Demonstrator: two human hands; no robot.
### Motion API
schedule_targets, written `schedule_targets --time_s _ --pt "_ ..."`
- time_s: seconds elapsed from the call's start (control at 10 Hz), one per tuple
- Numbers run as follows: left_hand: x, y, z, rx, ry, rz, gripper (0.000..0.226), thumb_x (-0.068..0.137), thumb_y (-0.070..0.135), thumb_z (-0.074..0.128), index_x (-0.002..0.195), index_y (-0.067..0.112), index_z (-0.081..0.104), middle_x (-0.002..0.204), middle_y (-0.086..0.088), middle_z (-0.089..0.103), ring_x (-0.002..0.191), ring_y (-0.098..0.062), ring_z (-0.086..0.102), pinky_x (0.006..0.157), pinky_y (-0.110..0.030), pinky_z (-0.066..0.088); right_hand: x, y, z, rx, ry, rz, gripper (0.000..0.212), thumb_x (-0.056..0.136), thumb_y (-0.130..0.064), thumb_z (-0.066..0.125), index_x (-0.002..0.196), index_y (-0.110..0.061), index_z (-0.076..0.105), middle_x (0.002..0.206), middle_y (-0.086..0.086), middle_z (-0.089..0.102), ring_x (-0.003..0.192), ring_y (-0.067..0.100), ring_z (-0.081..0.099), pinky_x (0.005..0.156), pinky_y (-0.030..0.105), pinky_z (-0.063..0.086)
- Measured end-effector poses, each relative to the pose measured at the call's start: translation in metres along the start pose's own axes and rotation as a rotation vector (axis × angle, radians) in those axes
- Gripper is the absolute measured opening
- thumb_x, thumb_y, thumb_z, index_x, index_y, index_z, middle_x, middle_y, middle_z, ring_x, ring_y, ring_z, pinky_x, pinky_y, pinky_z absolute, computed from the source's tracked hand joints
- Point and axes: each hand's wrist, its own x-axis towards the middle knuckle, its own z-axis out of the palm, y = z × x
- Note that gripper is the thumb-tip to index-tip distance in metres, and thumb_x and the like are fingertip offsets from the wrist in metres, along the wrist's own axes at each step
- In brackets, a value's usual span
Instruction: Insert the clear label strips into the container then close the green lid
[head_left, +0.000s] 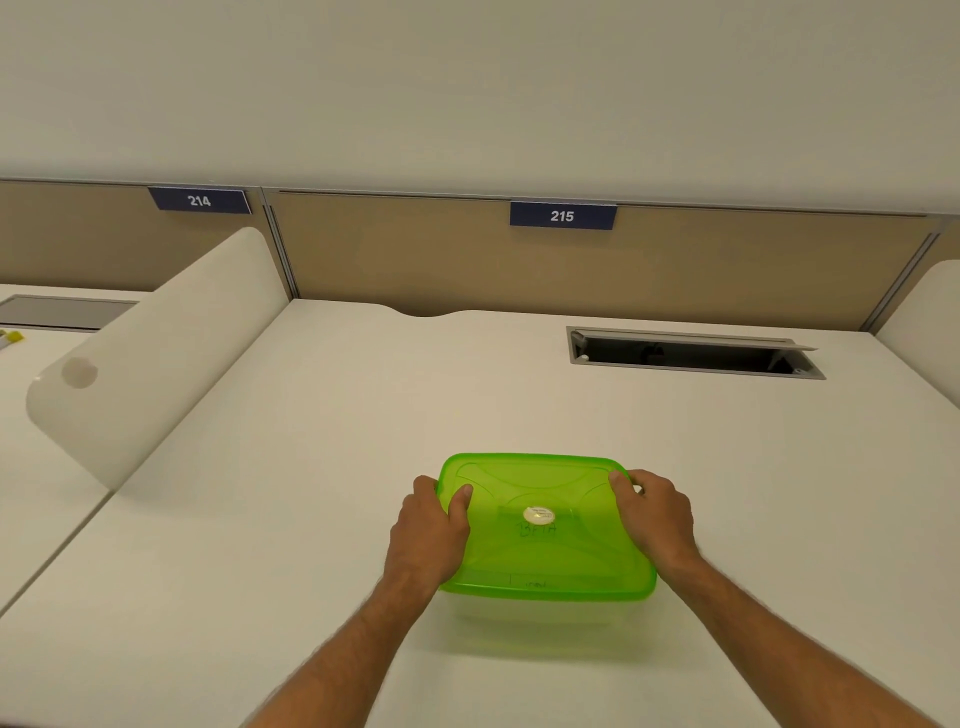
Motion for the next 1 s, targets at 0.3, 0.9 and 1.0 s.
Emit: schedule_targets --time_s 0.3,0.9,1.0 --pt "0.002 0.0 0.001 0.008 -0.006 -0.011 0.053 0.097 0.056 0.043 0.125 0.012 0.046 0.121 -0.016 0.059 0.107 -0.037 0.059 0.087 -0.043 0.048 -0.024 0.015 0.001 -0.061 -0.152 0.121 0.054 0.097 -0.059 0.032 0.102 -0.013 0.059 0.107 0.014 0.066 0.098 0.034 0.057 0.086 0.041 0.044" --pt "0.007 0.003 -0.007 0.092 -0.018 -0.018 0.055 0.096 0.063 0.037 0.124 0.016 0.044 0.124 -0.009 0.056 0.109 -0.035 0.059 0.085 -0.042 0.046 -0.026 0.009 -0.003 -0.012 -0.05 0.087 0.058 0.092 -0.061 0.046 0.122 -0.013 0.057 0.119 0.015 0.065 0.108 0.035 0.058 0.084 0.038 0.043" --pt "0.005 0.008 -0.007 0.263 0.082 0.129 0.057 0.095 0.061 0.041 0.136 0.022 0.039 0.133 -0.004 0.045 0.121 -0.028 0.05 0.094 -0.044 0.044 -0.033 0.001 -0.005 -0.227 0.038 -0.044 0.067 0.087 -0.064 0.048 0.135 -0.019 0.045 0.132 0.013 0.053 0.119 0.034 0.052 0.093 0.044 0.046"
